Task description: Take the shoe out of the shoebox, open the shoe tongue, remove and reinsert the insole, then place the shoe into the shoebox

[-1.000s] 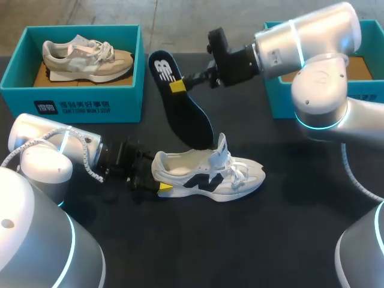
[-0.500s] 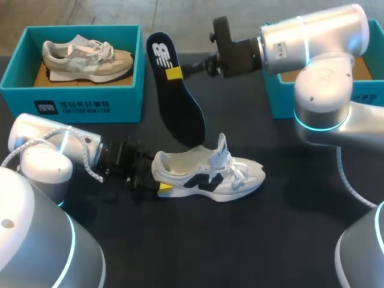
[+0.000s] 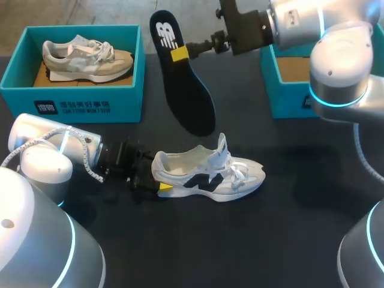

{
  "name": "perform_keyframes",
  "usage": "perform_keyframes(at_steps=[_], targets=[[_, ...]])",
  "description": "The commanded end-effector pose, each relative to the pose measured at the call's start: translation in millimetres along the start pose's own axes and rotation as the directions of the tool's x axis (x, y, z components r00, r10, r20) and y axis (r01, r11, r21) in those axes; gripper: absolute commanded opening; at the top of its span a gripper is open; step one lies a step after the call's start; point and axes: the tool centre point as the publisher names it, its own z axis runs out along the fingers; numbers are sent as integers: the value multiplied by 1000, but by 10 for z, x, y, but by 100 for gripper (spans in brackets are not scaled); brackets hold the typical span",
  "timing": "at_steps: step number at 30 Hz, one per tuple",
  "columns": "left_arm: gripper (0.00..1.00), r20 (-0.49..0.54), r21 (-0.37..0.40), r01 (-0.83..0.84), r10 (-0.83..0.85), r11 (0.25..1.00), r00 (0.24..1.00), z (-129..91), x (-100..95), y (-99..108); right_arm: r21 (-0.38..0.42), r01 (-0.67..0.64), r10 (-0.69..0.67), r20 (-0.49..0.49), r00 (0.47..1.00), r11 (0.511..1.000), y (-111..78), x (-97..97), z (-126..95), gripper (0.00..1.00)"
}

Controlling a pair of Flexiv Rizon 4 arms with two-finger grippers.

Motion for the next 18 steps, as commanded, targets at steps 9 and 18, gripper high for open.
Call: perform_keyframes(at_steps=[9,18], targets=[[0,1,-3,0,0,1000,1000,-2,5,33,29,-32,30,58,998,999,-30,221,-275,0],[0,1,-3,0,0,1000,1000,-2,5,33,6,-47,46,120,992,999,-141,464,-392,0]])
